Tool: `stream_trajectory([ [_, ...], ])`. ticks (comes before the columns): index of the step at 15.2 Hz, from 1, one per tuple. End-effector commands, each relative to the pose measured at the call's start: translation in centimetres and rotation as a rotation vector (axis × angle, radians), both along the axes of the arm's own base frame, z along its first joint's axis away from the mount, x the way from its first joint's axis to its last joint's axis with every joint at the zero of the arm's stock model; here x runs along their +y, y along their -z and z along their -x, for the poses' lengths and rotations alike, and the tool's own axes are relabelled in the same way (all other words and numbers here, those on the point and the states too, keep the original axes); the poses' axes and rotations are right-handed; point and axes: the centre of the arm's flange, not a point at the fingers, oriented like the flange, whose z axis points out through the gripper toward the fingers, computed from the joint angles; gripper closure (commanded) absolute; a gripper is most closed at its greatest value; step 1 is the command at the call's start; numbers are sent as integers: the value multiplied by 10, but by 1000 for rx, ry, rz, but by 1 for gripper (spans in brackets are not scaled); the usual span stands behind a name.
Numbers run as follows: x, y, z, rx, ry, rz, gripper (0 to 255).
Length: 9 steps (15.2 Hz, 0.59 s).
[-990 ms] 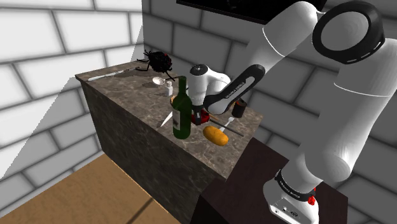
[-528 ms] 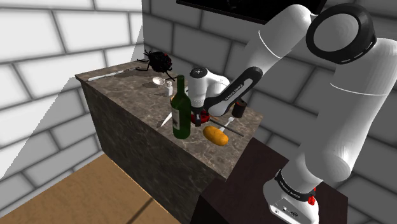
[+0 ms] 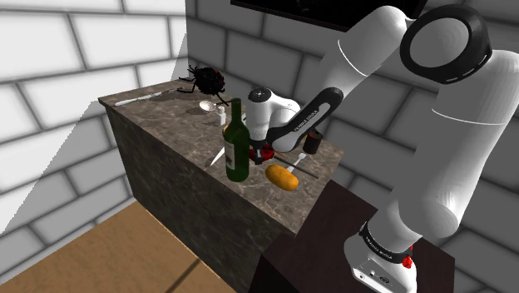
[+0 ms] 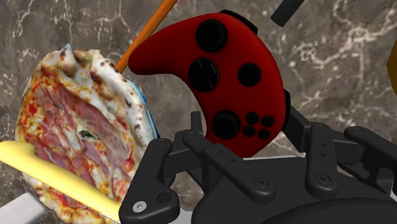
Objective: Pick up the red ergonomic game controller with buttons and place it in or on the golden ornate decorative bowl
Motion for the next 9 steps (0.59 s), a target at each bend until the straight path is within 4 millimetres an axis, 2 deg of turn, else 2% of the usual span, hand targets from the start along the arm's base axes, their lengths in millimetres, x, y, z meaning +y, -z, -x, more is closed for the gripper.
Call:
stream_trajectory([
  [1,0,0,0,0,0,0,255],
  [4,0,0,0,0,0,0,255],
  [9,0,-26,0,0,0,0,255],
])
